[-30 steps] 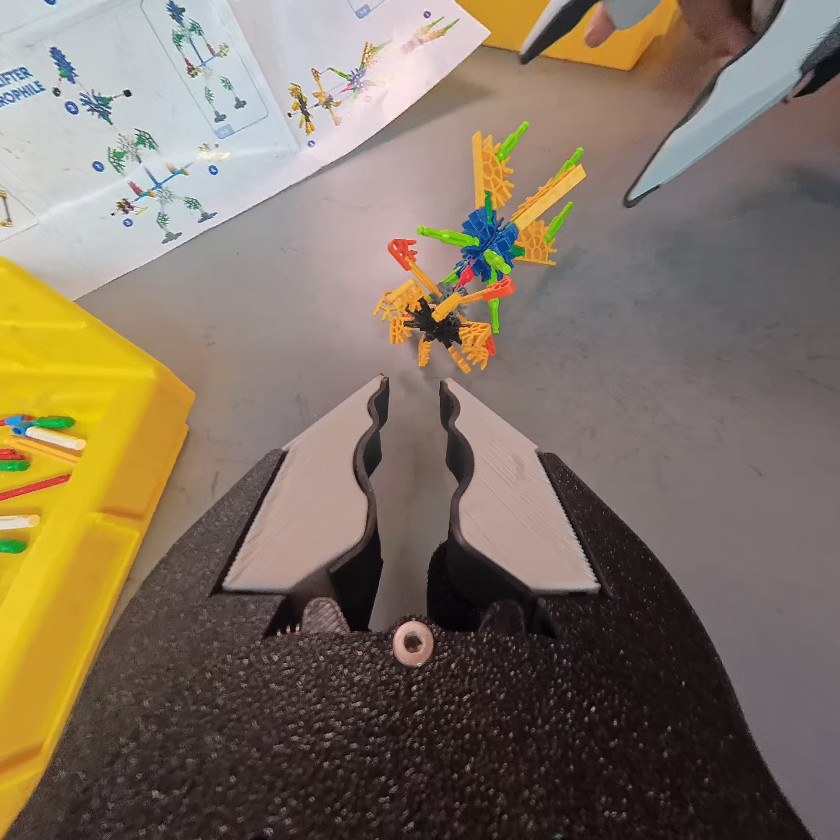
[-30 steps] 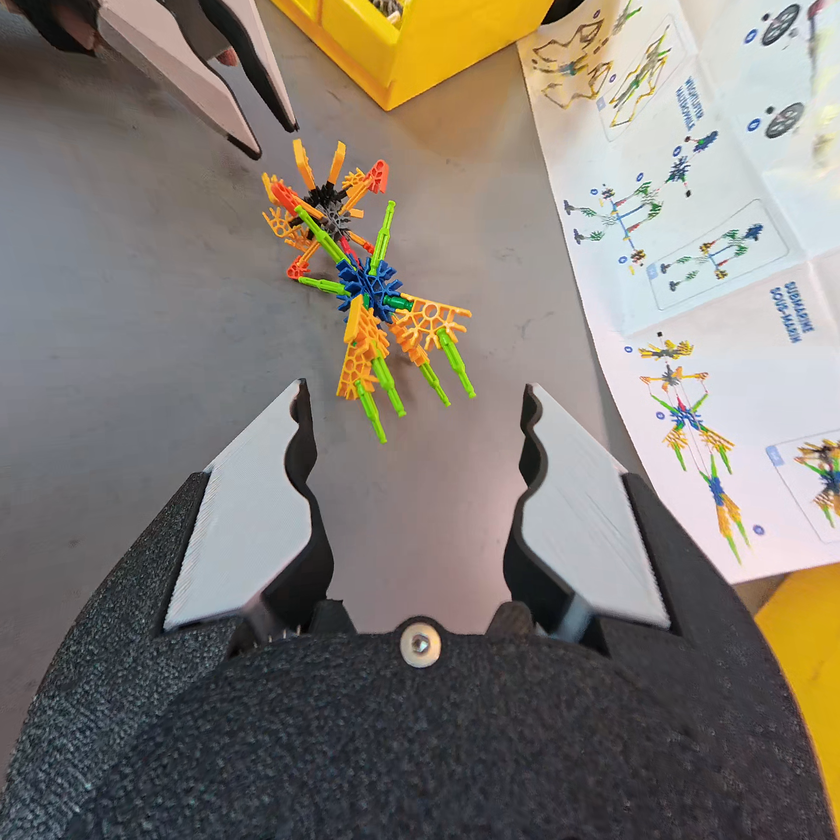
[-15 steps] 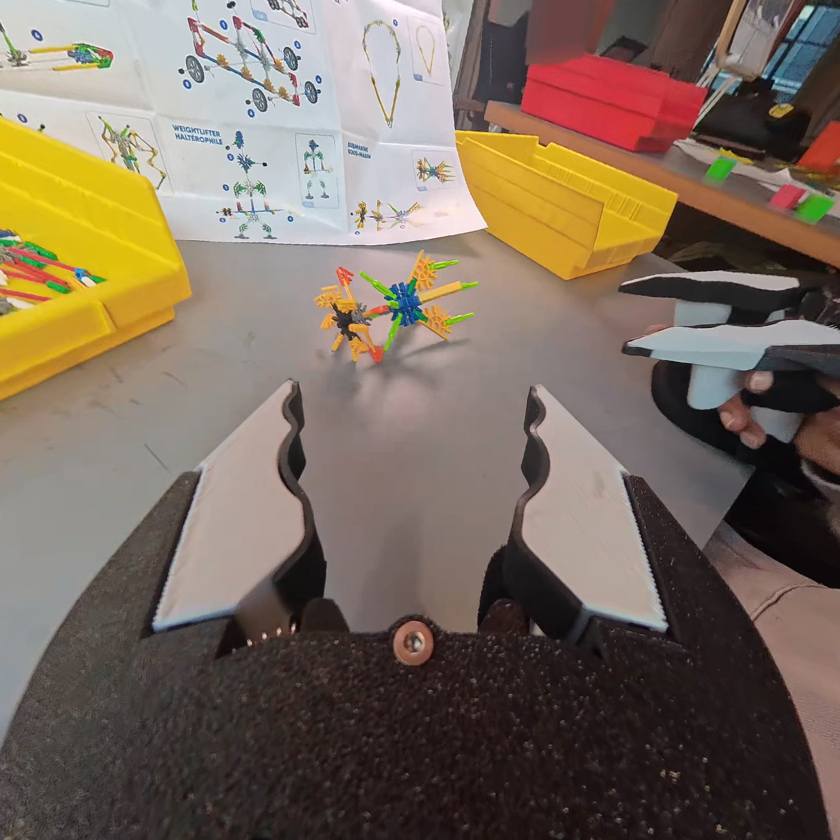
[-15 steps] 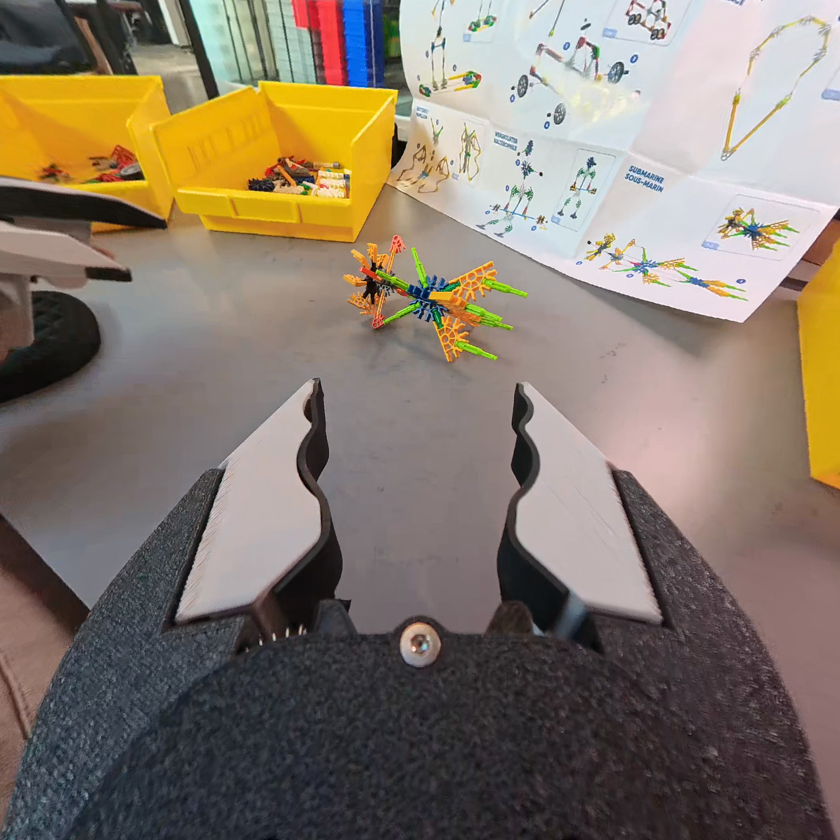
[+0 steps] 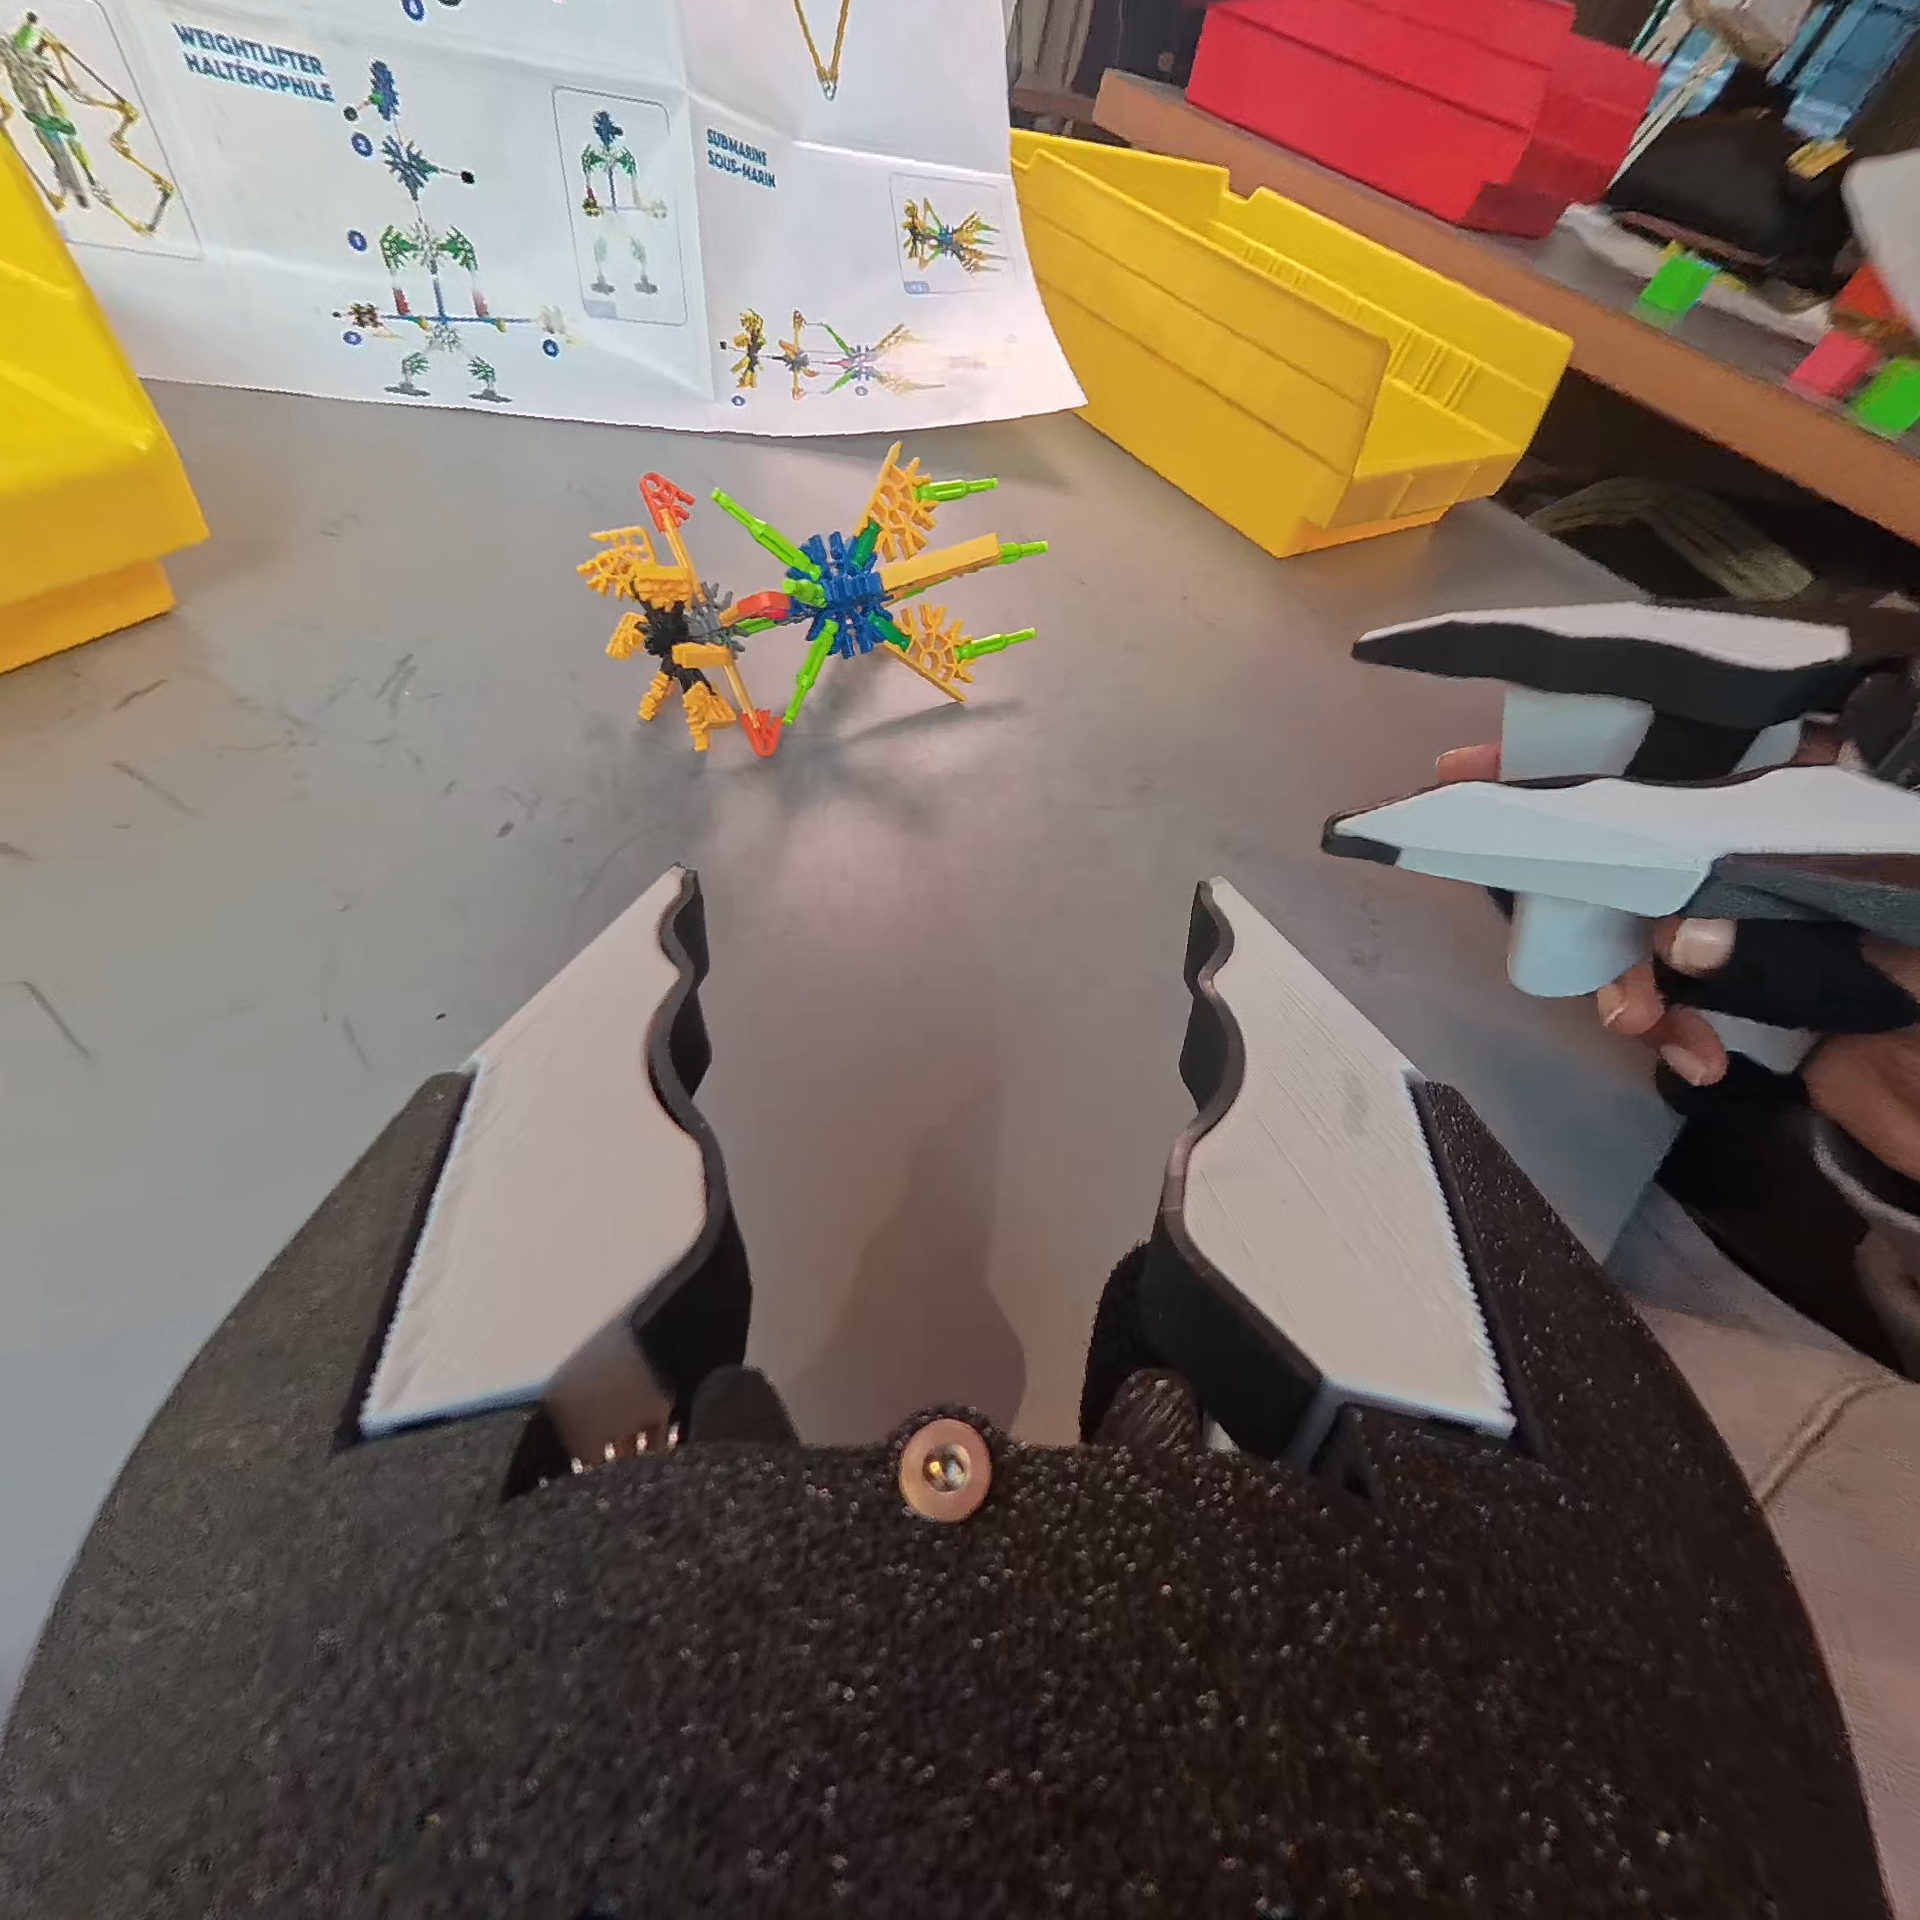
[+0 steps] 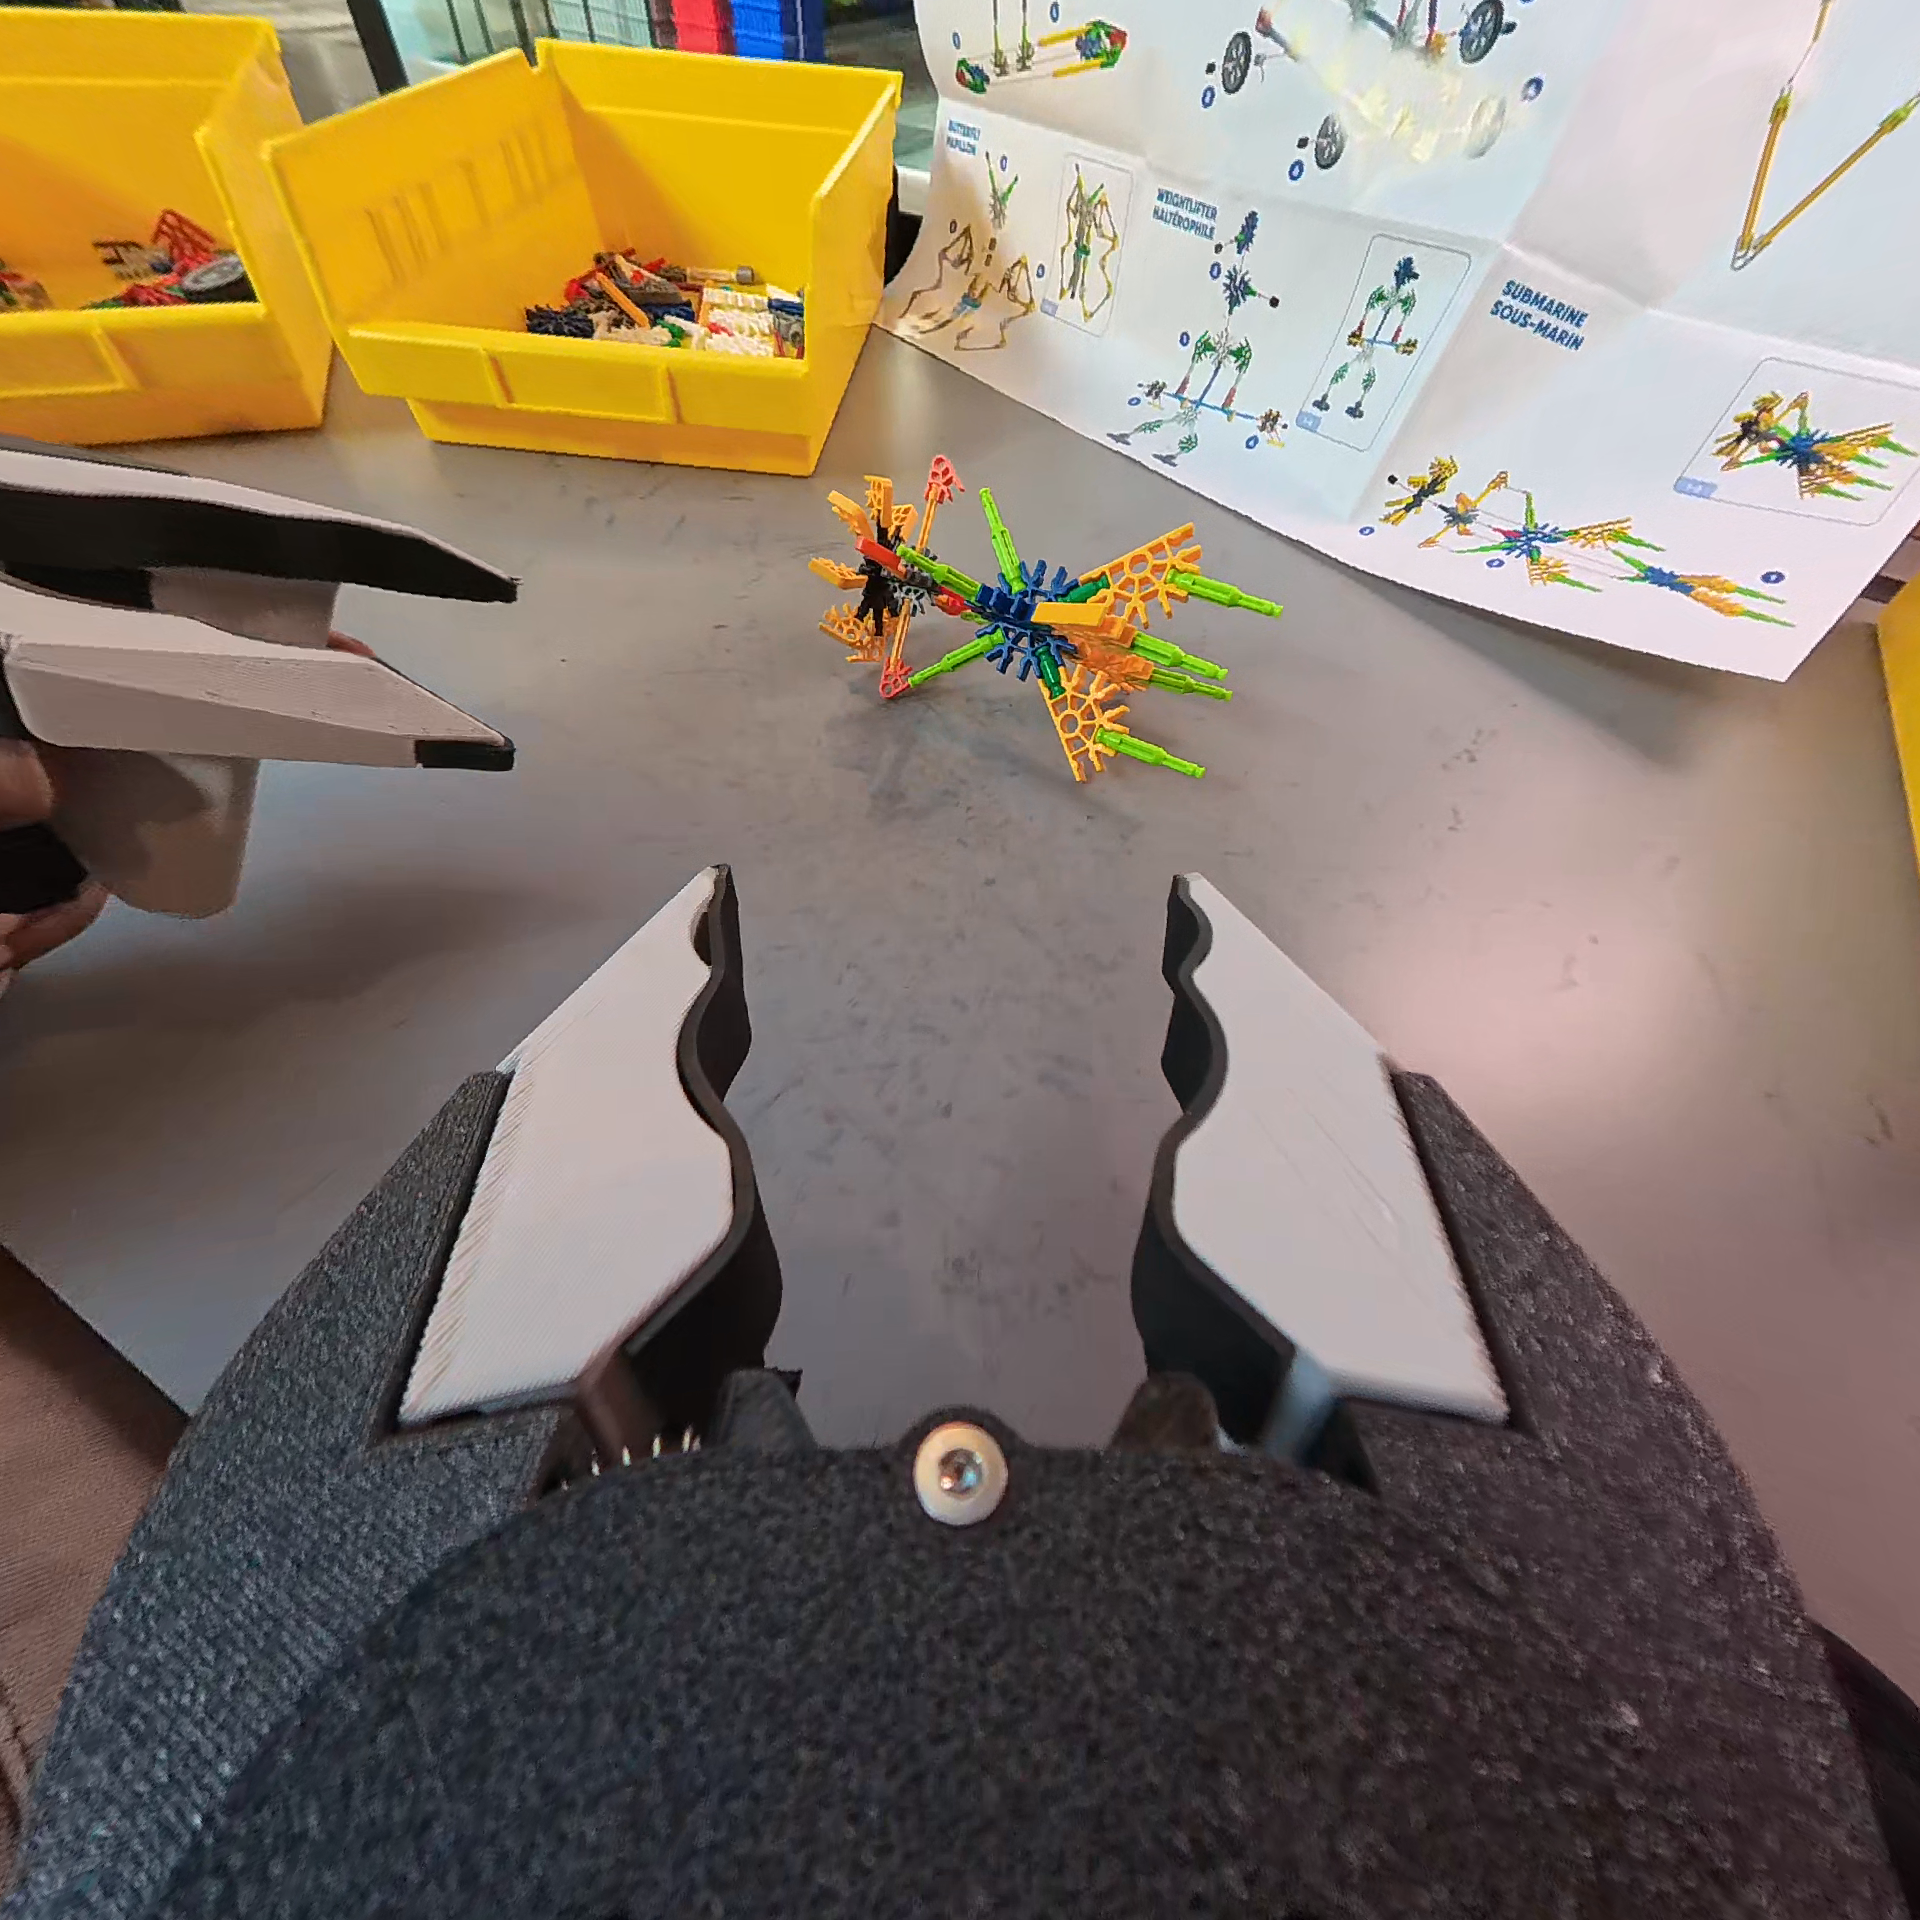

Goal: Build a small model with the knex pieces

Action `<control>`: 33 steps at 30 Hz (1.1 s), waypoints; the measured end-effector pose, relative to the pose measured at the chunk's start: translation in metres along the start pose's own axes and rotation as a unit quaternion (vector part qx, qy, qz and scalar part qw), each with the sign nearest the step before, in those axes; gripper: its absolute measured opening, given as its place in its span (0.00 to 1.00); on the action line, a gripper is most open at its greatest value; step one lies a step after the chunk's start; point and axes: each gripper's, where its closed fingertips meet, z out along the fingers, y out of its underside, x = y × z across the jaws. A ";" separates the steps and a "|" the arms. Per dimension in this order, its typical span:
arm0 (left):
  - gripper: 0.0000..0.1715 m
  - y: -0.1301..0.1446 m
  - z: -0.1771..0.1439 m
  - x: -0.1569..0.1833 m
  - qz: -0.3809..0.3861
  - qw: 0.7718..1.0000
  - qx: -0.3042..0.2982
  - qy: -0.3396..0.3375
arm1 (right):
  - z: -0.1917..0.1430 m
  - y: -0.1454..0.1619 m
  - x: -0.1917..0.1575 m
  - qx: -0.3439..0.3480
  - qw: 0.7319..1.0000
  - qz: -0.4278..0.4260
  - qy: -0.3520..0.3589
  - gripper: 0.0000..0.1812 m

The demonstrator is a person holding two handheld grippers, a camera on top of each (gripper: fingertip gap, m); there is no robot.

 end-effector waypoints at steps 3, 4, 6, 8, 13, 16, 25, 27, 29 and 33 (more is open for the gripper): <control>0.52 -0.012 0.005 0.011 -0.029 0.999 0.015 0.038 | 0.000 0.000 0.002 0.002 1.000 0.001 0.008 0.44; 0.52 -0.015 0.007 0.011 -0.017 0.999 0.016 0.039 | 0.000 0.000 0.002 0.004 1.000 -0.001 0.013 0.44; 0.52 -0.016 0.014 0.010 -0.006 0.999 0.016 0.038 | -0.001 0.000 0.002 0.004 1.000 -0.007 0.020 0.44; 0.51 -0.011 0.021 0.005 -0.009 0.999 0.008 0.036 | 0.000 0.002 0.000 -0.001 1.000 -0.014 0.024 0.44; 0.48 -0.012 0.016 0.001 -0.009 0.999 0.021 0.029 | 0.004 0.005 -0.004 -0.011 0.999 -0.026 0.020 0.44; 0.45 -0.015 0.010 -0.004 -0.023 0.999 0.039 0.025 | 0.008 0.009 -0.008 -0.025 0.999 -0.027 0.009 0.44; 0.43 -0.017 -0.006 -0.009 -0.033 0.997 0.064 0.002 | 0.006 0.006 -0.010 -0.015 1.000 -0.003 -0.020 0.43; 0.43 -0.016 -0.005 -0.010 -0.029 0.998 0.060 -0.005 | 0.006 0.006 -0.009 -0.012 1.000 0.008 -0.028 0.43; 0.43 -0.015 -0.004 -0.010 -0.023 0.998 0.057 -0.012 | 0.005 0.004 -0.008 -0.007 0.999 0.019 -0.034 0.43; 0.44 -0.011 -0.002 -0.010 -0.011 0.999 0.045 -0.024 | 0.004 0.002 -0.007 -0.002 0.998 0.032 -0.044 0.43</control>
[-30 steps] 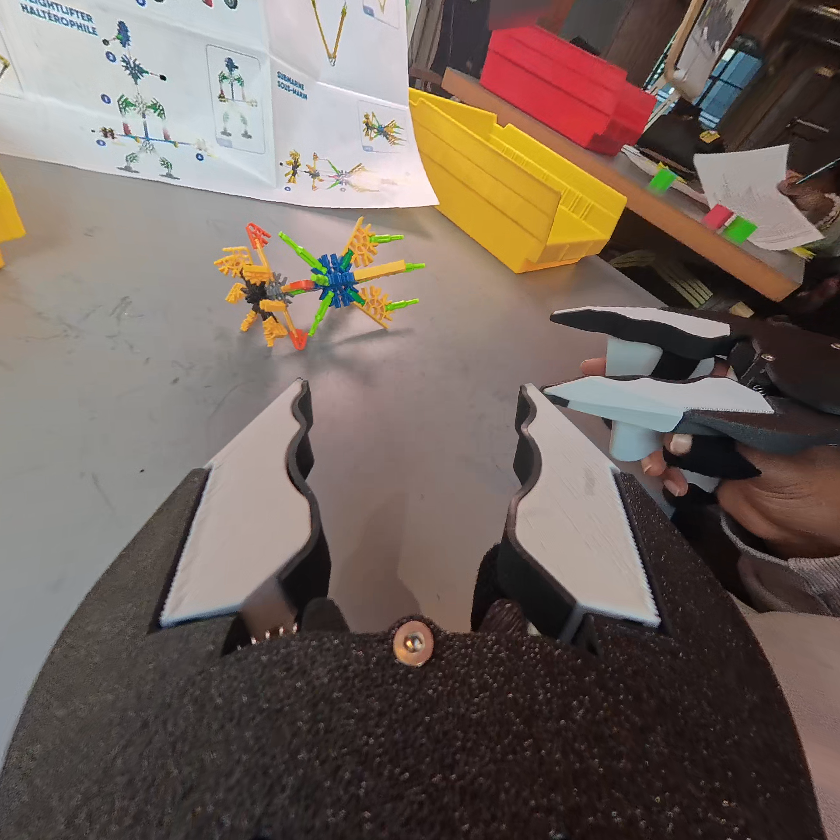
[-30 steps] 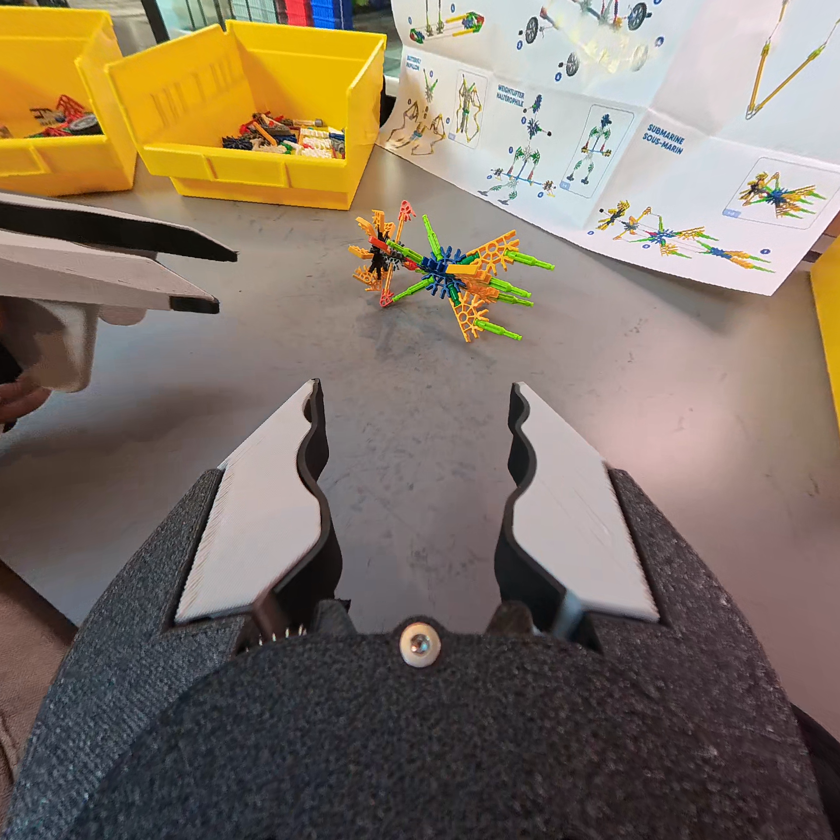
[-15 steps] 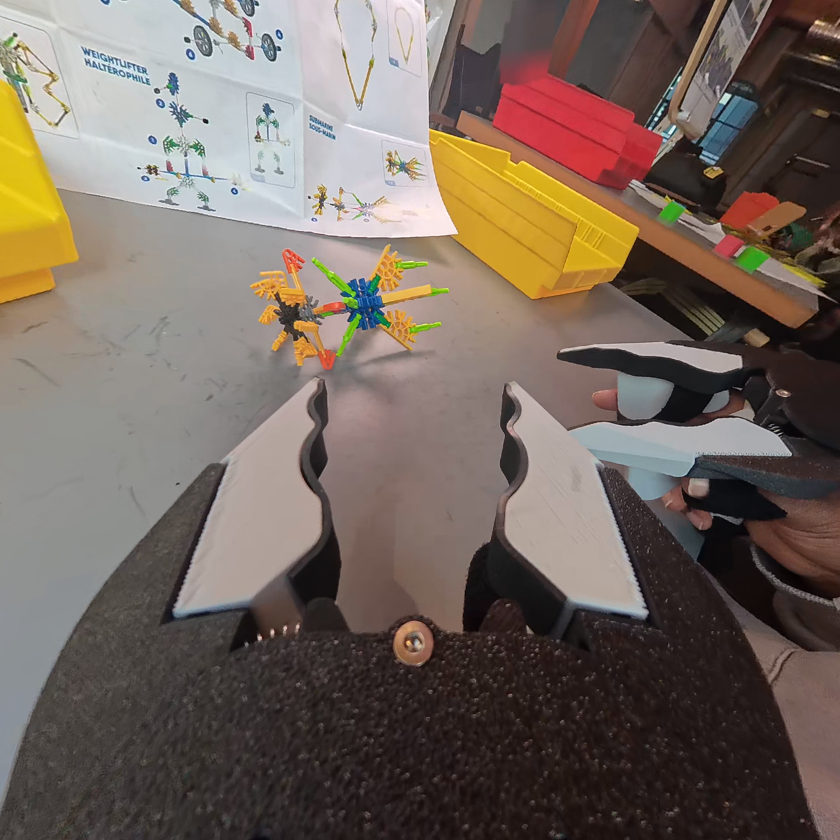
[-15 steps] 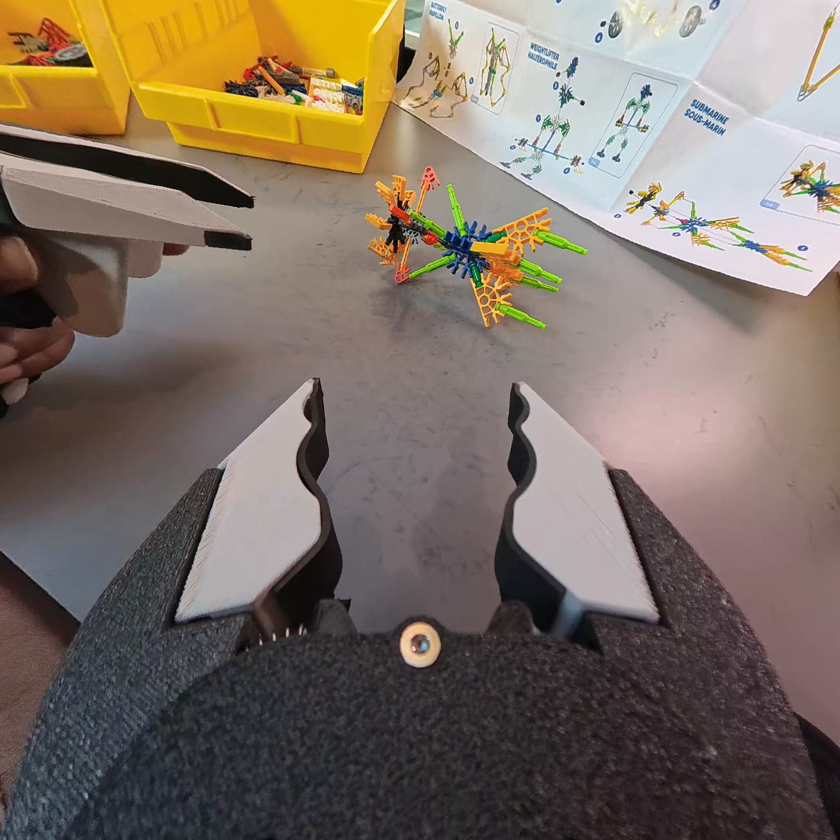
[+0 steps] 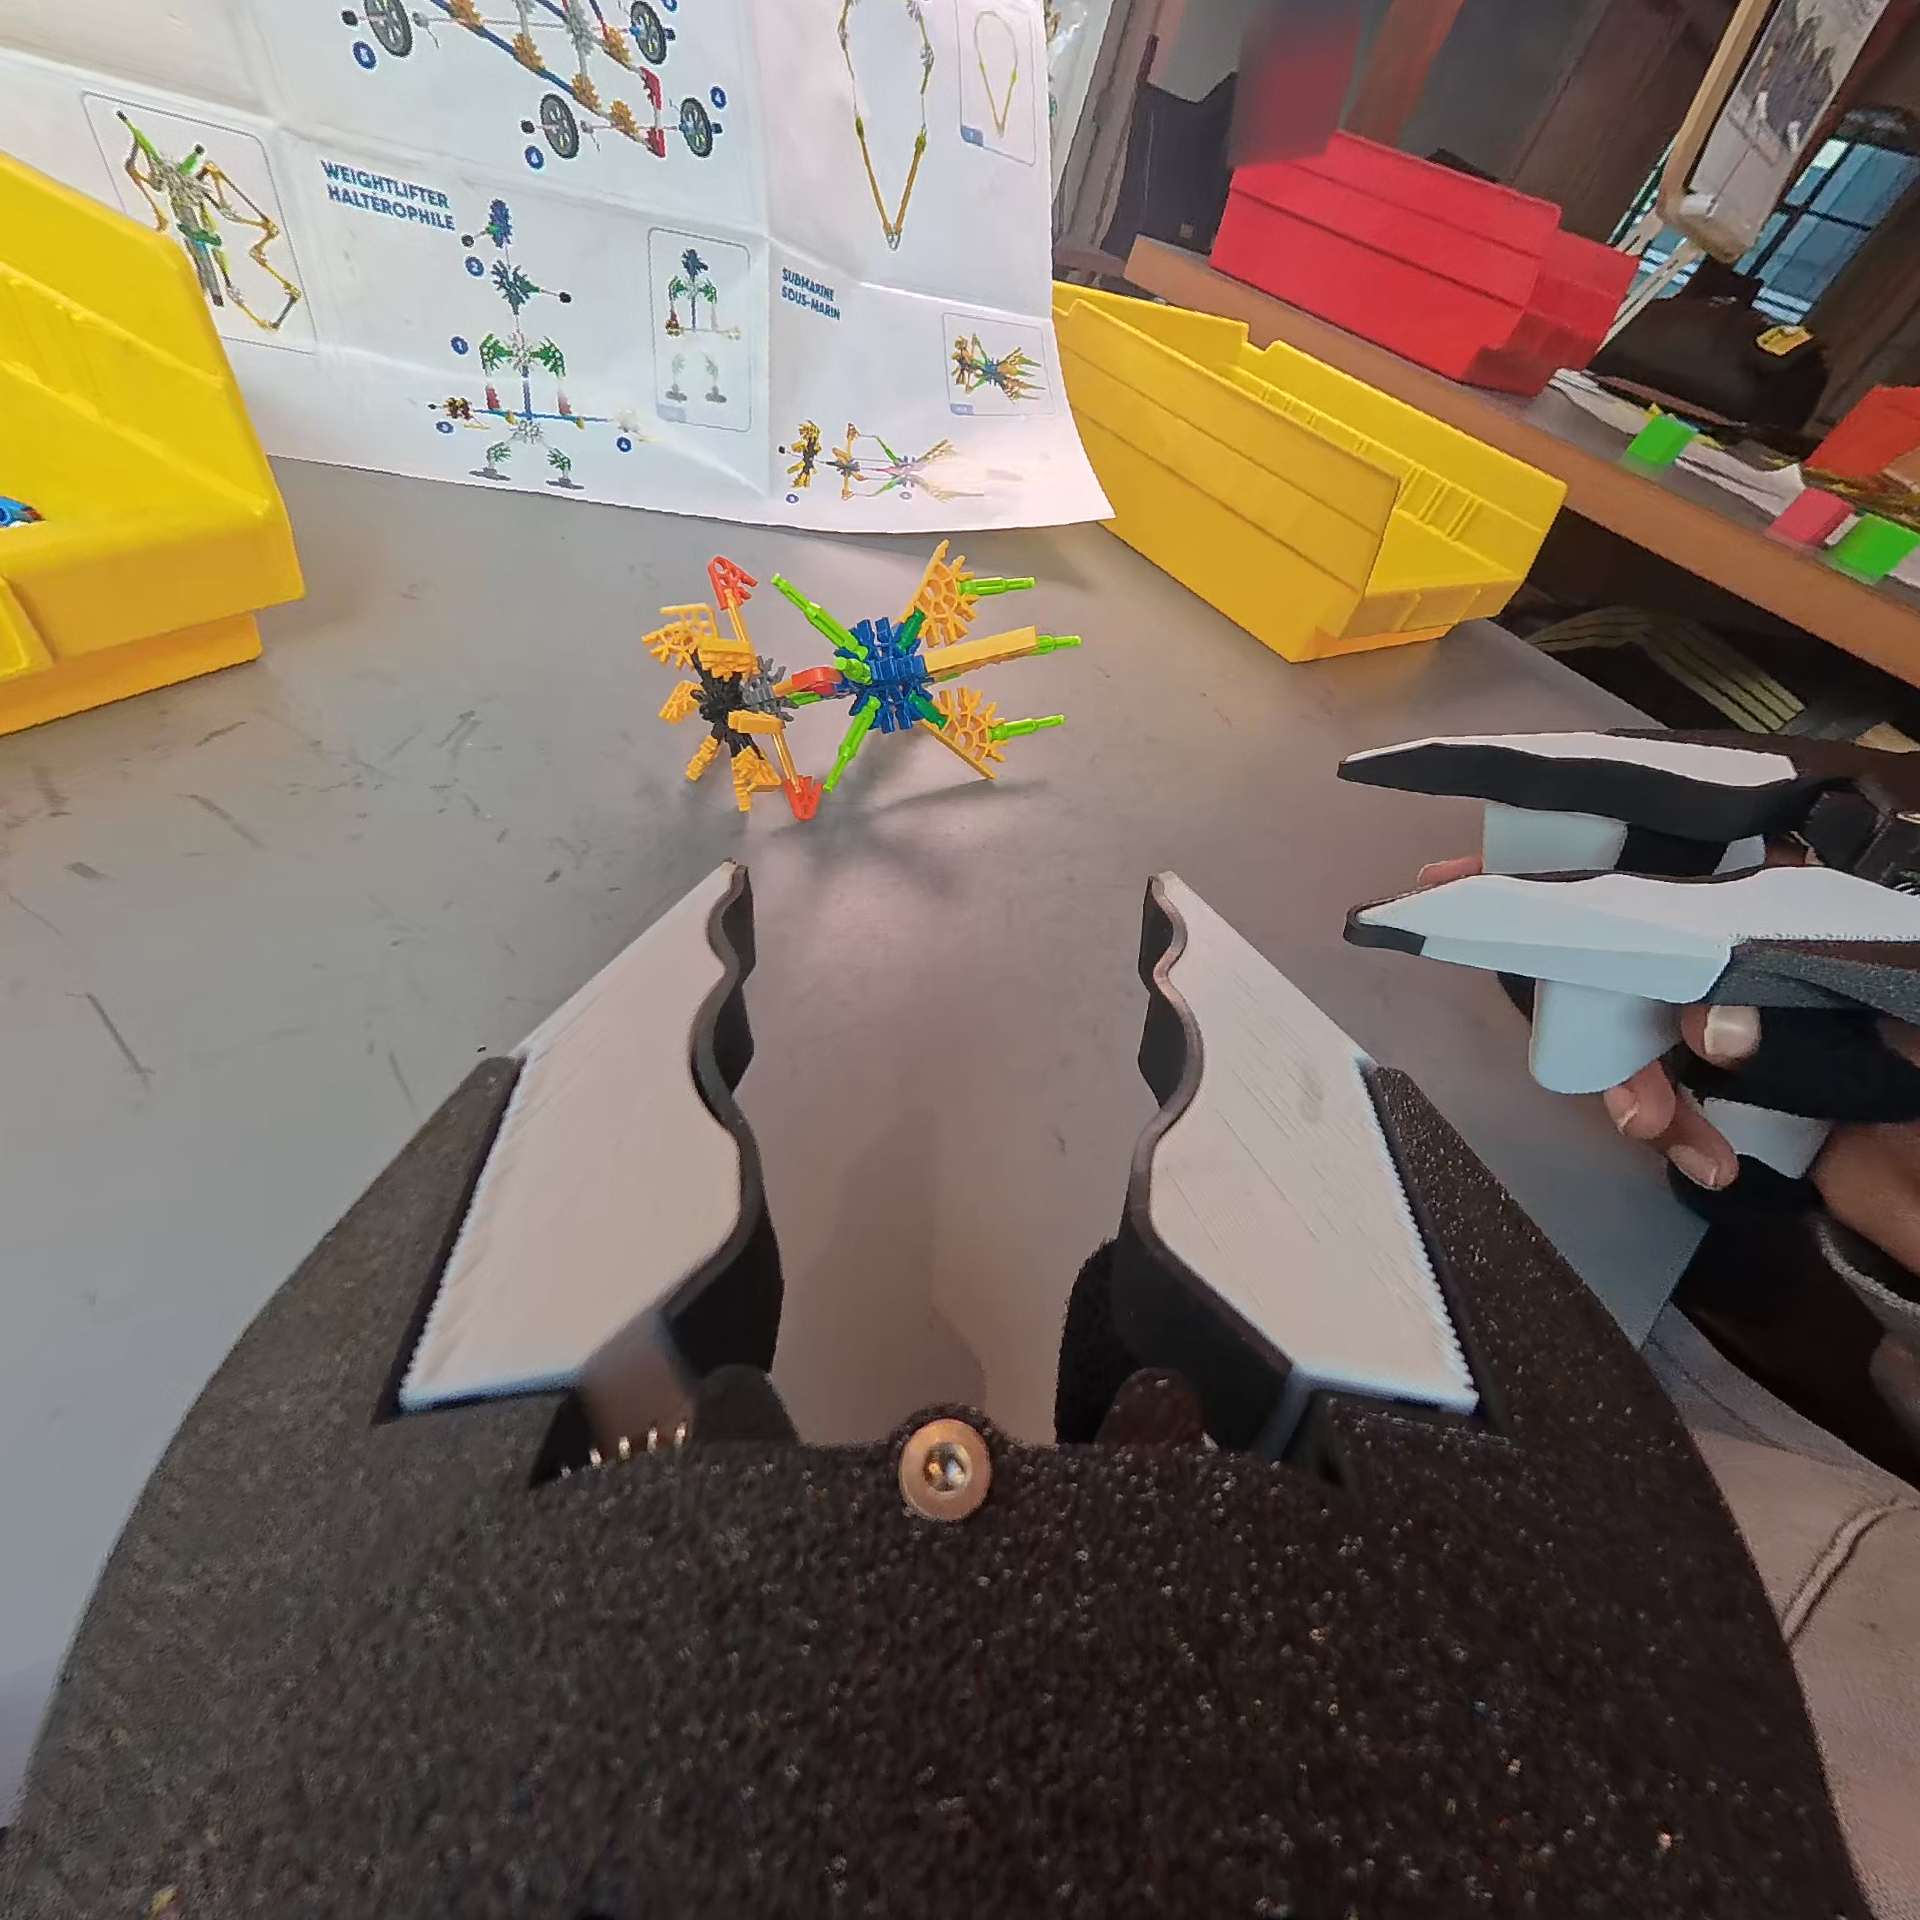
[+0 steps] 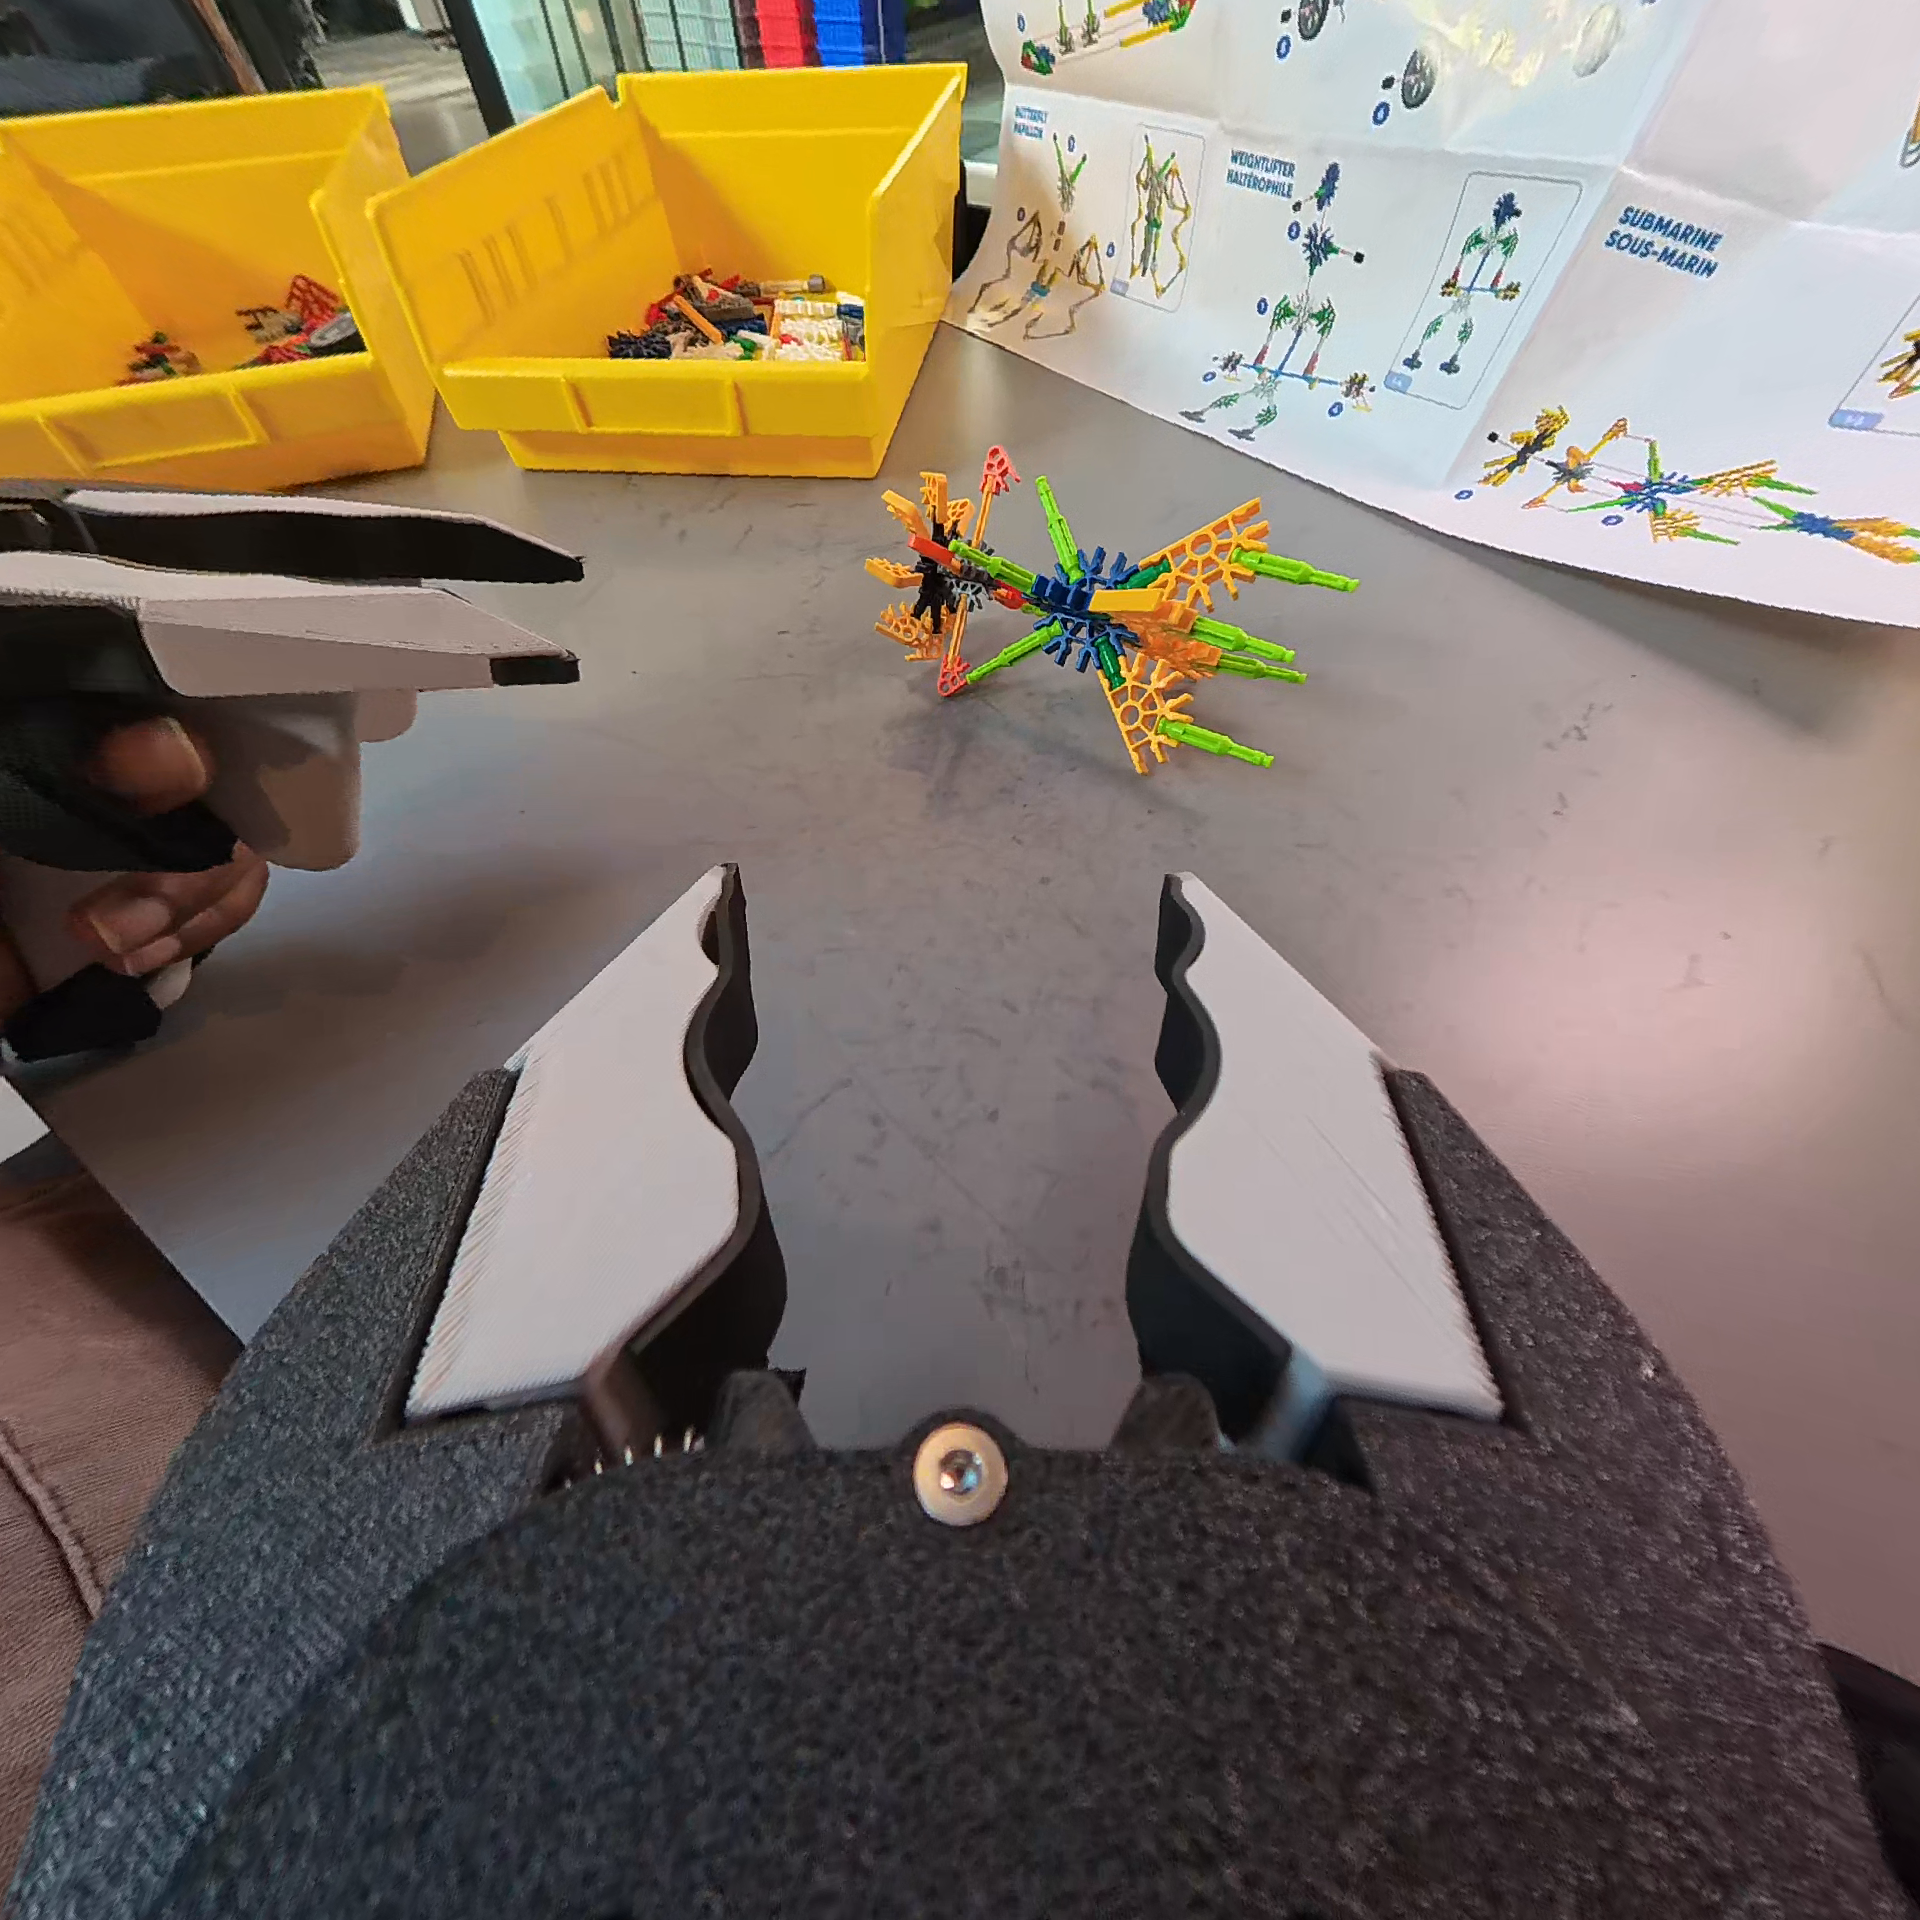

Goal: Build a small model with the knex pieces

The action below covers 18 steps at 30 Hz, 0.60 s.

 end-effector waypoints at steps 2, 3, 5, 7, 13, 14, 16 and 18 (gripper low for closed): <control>0.44 0.001 0.000 0.000 0.006 1.000 -0.002 -0.004 | 0.001 0.000 0.000 -0.002 1.000 0.002 -0.004 0.42; 0.44 0.001 0.000 0.000 0.008 1.000 -0.002 -0.006 | 0.002 0.000 -0.001 -0.003 1.000 0.002 -0.005 0.42; 0.44 0.002 0.001 0.001 0.011 1.000 -0.005 -0.007 | 0.003 0.000 -0.002 -0.003 1.000 -0.003 -0.006 0.42; 0.44 0.003 0.002 0.001 0.013 1.000 -0.008 -0.006 | 0.002 0.000 -0.003 -0.003 1.000 -0.008 -0.004 0.42; 0.44 0.008 0.005 0.005 0.027 0.999 -0.025 -0.003 | -0.012 -0.006 -0.004 0.030 1.000 0.002 0.002 0.41; 0.44 0.009 0.006 0.006 0.033 0.999 -0.028 -0.002 | -0.015 -0.007 -0.005 0.038 0.999 0.007 -0.001 0.40; 0.44 0.010 0.009 0.009 0.047 0.998 -0.032 -0.003 | -0.021 -0.008 -0.004 0.053 0.998 0.017 0.000 0.40; 0.44 0.011 0.012 0.010 0.059 0.998 -0.035 -0.004 | -0.025 -0.009 -0.002 0.062 0.998 0.023 0.007 0.39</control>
